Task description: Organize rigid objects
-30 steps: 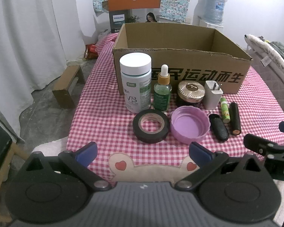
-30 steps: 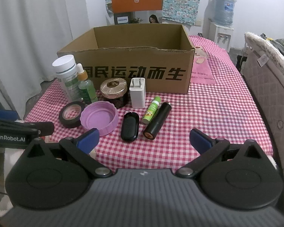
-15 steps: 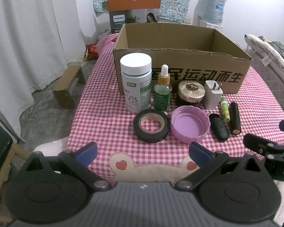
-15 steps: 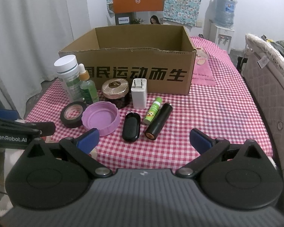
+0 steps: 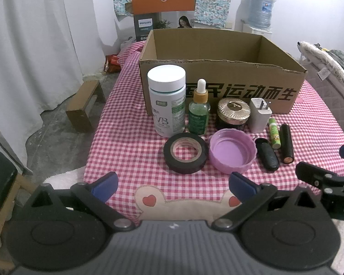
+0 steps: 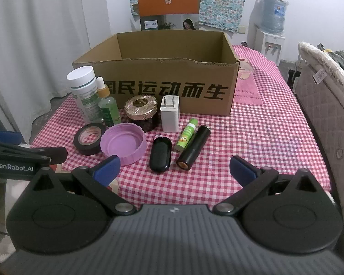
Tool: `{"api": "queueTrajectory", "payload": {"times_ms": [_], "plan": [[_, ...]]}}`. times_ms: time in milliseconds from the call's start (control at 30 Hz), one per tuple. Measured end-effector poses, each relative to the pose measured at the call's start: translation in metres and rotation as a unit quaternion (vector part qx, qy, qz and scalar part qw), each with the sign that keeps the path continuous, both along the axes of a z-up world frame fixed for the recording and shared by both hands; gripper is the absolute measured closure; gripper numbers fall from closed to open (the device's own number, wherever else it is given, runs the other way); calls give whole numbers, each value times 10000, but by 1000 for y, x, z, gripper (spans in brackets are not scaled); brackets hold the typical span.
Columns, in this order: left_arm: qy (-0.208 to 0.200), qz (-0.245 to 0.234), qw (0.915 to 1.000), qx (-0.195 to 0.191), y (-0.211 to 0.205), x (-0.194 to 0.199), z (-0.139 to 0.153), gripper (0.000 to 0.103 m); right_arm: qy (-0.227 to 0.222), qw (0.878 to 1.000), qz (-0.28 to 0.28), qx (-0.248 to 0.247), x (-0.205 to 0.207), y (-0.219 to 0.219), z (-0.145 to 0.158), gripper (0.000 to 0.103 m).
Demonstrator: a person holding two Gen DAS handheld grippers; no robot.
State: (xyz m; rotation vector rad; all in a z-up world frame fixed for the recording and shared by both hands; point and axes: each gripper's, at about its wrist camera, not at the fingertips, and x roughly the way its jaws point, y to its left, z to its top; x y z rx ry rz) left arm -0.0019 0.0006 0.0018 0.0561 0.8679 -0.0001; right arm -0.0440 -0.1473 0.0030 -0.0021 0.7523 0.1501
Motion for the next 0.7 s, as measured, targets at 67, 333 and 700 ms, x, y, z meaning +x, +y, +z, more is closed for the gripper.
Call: {"api": "queueTrajectory", "payload": {"times_ms": [67,333,700], "plan": [[-2,4,10000,-2,0,0,0,0,-7,10000,2,-9,0,1,0,1],[-5,-2,10000,20,0,2,1,0,-10,10000,15,-20,3,1,1,1],[101,-16,9999,69,-2,15,-4,0,63,10000,35,-16,13,2,-4,1]]}}
